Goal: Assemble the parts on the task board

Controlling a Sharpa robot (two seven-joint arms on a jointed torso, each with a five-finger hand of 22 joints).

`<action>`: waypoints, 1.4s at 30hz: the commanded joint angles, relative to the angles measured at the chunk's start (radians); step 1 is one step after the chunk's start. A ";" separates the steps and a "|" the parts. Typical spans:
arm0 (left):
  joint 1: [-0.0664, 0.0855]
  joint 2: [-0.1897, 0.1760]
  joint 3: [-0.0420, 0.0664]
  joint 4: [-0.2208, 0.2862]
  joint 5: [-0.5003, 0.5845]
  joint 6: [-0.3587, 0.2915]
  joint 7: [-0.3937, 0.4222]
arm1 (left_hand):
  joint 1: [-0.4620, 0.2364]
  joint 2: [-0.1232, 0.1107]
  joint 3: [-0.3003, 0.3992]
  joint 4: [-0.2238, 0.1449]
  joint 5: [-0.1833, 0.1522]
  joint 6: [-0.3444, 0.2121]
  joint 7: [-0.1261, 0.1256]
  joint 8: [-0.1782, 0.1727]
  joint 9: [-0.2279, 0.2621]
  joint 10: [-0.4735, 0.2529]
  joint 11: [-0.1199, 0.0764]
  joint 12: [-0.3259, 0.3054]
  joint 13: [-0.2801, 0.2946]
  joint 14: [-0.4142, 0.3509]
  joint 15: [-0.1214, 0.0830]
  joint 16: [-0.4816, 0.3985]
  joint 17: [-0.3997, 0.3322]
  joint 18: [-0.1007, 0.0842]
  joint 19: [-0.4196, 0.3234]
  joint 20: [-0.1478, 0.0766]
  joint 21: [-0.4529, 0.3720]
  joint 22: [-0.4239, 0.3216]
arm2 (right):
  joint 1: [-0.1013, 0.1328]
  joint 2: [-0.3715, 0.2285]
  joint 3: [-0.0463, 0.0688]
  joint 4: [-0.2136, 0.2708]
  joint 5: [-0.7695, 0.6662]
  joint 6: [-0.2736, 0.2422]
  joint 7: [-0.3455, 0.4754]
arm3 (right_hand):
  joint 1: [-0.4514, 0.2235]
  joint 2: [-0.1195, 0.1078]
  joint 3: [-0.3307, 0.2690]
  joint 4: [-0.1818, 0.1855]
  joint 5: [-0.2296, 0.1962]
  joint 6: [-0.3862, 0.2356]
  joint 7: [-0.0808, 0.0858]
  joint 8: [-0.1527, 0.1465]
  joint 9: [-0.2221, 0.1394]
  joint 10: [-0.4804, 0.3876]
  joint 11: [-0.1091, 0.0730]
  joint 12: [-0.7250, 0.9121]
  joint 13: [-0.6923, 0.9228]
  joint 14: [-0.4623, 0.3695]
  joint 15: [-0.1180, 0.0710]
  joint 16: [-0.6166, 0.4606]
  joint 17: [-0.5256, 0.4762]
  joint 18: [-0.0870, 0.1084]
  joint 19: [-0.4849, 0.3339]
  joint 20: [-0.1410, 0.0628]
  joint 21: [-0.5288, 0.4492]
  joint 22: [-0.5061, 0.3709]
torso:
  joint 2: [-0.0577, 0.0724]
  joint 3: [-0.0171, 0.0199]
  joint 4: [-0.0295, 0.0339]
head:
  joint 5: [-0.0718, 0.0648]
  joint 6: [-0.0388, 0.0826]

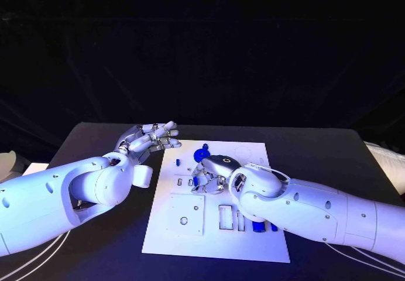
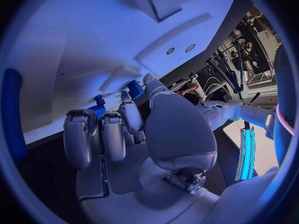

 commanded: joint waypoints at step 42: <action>0.076 0.170 0.000 -0.208 -0.955 0.462 -1.030 | -0.274 0.055 -0.266 0.101 -0.098 0.034 -0.162 0.444 0.346 0.208 -0.167 1.133 1.057 0.321 -0.165 1.351 1.272 -0.123 0.423 -0.153 1.116 1.211 | 0.205 -0.392 0.032 0.127 0.875 -0.031 0.407 | 0.133 0.033 -0.040 0.004 0.044 -0.026 0.005 0.005 0.002 -0.041 0.005 -0.043 -0.053 0.074 0.009 -0.045 0.128 0.004 -0.029 0.010 -0.059 -0.004 | -0.049 0.0065 -0.0140 | 0.042 -0.022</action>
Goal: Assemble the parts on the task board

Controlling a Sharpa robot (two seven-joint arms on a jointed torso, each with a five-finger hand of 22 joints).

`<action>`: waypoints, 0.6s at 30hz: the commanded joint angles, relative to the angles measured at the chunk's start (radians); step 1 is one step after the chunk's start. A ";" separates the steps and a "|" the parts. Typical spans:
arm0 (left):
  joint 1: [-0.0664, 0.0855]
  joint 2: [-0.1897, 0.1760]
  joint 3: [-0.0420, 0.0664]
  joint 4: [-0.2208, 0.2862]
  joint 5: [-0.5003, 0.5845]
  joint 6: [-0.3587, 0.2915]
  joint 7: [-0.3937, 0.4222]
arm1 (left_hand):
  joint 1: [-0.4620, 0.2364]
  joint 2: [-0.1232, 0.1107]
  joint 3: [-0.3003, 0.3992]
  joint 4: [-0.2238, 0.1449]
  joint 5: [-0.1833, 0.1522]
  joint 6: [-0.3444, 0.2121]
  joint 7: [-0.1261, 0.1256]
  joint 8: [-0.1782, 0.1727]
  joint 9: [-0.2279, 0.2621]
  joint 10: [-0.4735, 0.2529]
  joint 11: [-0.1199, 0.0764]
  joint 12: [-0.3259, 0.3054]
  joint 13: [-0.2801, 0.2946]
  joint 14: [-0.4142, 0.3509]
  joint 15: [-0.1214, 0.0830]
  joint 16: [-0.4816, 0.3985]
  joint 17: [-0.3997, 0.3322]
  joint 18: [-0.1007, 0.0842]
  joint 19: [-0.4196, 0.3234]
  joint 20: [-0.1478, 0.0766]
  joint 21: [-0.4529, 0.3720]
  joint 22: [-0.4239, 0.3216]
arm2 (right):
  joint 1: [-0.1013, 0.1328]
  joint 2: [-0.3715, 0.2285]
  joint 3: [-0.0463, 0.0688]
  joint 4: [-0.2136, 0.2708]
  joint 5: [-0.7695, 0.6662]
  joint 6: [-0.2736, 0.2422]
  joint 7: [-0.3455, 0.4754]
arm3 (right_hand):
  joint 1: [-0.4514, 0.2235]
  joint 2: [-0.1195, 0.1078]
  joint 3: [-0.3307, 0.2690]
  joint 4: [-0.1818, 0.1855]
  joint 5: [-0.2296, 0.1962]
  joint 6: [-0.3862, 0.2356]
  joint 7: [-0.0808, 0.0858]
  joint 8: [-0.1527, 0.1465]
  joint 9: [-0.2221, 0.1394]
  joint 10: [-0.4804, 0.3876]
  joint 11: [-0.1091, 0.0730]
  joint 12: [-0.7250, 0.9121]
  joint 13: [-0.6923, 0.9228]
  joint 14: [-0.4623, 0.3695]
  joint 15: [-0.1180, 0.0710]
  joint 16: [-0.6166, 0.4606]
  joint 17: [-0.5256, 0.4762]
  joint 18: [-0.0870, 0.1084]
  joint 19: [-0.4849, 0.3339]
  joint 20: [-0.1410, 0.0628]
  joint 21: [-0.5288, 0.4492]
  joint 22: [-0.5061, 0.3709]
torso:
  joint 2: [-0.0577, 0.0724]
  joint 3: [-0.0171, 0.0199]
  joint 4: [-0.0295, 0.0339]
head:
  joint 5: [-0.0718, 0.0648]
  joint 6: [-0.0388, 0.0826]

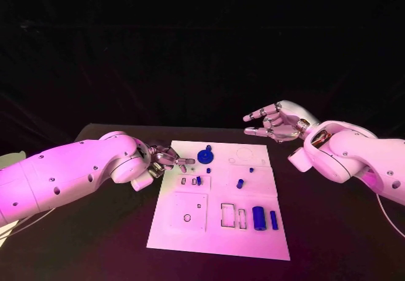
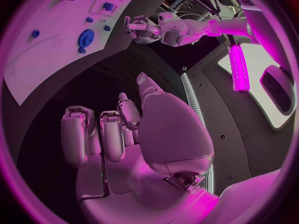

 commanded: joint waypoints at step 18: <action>0.028 0.165 -0.009 -0.125 -0.200 0.224 -0.209 | -0.021 0.030 -0.083 -0.007 -0.023 -0.087 -0.015 0.144 0.176 0.016 -0.012 0.047 0.056 0.105 -0.020 0.003 0.263 -0.026 0.018 -0.015 0.028 0.060 | 0.002 0.010 -0.002 -0.004 0.047 0.007 0.019 | 0.002 0.009 -0.005 -0.007 0.009 0.008 0.000 0.006 0.002 -0.009 -0.001 -0.011 -0.008 0.072 0.002 -0.009 0.120 0.006 -0.009 -0.002 -0.008 -0.011 | 0.002 -0.0002 0.0058 | 0.008 -0.011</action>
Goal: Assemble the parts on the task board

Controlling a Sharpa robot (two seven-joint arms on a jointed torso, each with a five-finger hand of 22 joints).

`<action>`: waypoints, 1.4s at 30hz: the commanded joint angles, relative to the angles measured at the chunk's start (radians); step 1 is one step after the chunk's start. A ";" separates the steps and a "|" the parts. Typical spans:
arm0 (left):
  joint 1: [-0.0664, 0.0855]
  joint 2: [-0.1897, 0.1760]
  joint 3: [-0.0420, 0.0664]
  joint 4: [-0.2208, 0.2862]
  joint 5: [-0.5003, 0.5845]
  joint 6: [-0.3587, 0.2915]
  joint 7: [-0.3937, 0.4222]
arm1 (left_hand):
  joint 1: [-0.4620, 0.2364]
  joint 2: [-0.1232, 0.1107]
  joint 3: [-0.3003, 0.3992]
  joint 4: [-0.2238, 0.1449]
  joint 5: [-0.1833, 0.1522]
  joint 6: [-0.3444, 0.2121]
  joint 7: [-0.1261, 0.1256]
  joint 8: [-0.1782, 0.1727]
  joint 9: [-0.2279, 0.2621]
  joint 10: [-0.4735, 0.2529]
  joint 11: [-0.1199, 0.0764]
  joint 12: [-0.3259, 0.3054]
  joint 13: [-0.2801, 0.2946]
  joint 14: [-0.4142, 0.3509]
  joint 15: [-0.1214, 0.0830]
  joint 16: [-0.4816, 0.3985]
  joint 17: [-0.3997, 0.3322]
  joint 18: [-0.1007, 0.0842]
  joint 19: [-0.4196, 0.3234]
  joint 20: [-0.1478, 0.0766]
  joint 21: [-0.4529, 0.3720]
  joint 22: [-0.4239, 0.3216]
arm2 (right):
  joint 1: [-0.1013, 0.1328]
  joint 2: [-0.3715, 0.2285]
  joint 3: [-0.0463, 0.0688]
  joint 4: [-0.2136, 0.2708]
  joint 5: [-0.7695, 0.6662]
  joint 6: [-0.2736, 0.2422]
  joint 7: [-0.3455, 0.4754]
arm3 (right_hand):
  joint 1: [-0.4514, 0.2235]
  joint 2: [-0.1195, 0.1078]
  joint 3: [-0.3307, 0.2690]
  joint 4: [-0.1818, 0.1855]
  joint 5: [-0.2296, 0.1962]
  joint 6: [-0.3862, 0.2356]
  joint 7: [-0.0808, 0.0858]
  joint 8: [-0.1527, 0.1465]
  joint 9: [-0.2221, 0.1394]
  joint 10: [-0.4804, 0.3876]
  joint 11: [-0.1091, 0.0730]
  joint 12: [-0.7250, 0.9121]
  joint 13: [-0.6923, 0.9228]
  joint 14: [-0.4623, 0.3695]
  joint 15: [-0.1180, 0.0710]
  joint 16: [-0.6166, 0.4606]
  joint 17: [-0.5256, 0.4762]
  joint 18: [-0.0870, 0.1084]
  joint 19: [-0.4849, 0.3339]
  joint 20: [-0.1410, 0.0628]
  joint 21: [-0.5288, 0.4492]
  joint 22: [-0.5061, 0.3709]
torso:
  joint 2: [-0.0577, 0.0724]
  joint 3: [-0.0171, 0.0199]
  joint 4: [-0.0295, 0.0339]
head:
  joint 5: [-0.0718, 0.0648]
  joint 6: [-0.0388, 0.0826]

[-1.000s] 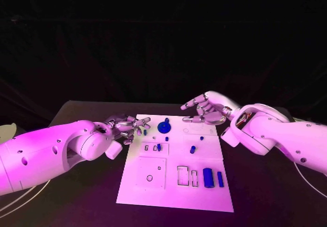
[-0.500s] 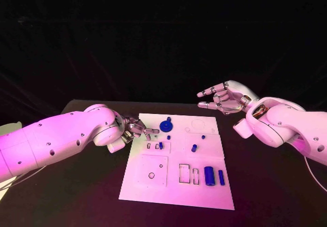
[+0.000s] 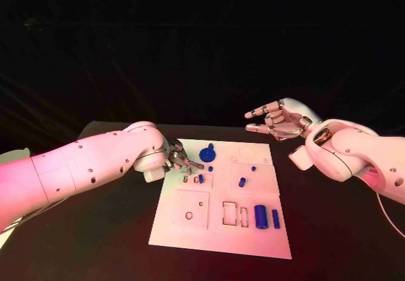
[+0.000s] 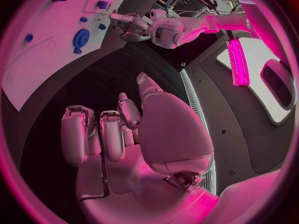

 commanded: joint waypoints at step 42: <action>0.002 0.130 -0.010 -0.116 -0.074 0.131 -0.034 | 0.005 0.009 -0.015 0.001 -0.001 -0.029 0.000 0.034 0.059 0.011 -0.001 0.020 0.021 0.103 -0.005 0.003 0.263 -0.014 0.018 -0.002 0.014 0.077 | -0.003 0.026 -0.002 -0.019 -0.012 0.020 0.003 | 0.004 0.013 -0.005 -0.008 0.014 0.010 -0.001 0.006 0.002 -0.010 -0.002 -0.007 -0.005 0.072 0.000 -0.006 0.119 0.006 -0.009 -0.002 -0.004 -0.004 | 0.003 0.0002 0.0164 | -0.018 -0.008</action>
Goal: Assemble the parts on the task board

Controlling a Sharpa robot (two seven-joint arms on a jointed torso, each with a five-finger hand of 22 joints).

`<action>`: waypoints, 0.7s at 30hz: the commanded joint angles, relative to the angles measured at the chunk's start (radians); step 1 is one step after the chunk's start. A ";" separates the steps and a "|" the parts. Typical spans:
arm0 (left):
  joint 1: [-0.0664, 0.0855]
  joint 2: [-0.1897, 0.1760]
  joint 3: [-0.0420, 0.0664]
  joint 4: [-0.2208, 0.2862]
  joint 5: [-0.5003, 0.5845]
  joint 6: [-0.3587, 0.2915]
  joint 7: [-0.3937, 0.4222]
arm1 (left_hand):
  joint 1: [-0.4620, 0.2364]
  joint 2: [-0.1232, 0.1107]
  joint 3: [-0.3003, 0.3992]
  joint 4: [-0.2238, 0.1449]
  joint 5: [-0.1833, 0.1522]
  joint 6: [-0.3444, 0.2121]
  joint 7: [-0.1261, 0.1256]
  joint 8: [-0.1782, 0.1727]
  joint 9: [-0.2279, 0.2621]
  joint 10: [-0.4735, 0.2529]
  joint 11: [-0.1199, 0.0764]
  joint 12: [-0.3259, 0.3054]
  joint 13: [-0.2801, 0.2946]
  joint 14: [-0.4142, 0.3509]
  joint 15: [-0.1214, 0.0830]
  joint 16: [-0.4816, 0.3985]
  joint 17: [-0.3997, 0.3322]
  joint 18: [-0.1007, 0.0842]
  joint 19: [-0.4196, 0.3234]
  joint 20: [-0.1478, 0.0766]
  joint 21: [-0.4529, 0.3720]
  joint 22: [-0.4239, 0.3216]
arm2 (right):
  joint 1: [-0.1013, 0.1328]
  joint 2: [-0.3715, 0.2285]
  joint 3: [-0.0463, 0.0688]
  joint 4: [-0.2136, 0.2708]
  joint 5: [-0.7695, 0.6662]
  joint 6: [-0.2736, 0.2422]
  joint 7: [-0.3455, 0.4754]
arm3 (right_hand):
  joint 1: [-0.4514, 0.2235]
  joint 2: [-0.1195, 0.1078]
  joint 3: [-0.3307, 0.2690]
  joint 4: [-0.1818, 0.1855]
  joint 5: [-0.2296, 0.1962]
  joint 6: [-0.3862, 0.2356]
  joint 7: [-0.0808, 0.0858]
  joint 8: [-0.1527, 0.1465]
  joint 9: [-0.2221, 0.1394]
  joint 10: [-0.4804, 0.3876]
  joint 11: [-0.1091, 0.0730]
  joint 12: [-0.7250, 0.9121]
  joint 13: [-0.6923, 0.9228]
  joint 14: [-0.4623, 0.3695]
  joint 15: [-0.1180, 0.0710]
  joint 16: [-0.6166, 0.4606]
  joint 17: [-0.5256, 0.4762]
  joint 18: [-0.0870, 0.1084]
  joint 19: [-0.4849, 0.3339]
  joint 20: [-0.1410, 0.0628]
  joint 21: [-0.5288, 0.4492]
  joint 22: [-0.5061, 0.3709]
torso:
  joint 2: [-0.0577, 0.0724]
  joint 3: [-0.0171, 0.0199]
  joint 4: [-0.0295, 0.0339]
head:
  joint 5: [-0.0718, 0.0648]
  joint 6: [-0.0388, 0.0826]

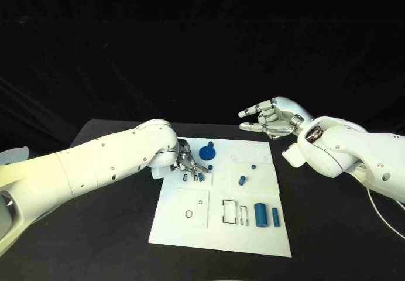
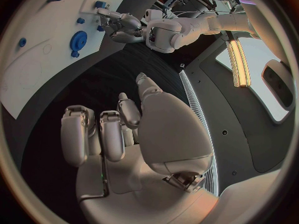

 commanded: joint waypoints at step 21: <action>-0.001 0.023 -0.003 -0.023 -0.004 0.028 -0.002 | 0.051 0.014 0.026 -0.006 -0.001 -0.014 -0.001 0.011 0.023 0.004 -0.001 0.002 0.004 0.103 -0.005 0.003 0.263 -0.015 0.019 -0.002 0.007 0.081 | -0.003 0.013 -0.001 -0.009 -0.015 0.021 0.002 | 0.001 0.009 -0.003 -0.007 0.009 0.008 0.002 0.007 0.001 -0.006 0.001 -0.002 -0.002 0.072 0.000 -0.007 0.118 0.006 -0.005 0.001 -0.005 -0.001 | 0.001 0.0005 0.0052 | -0.005 -0.005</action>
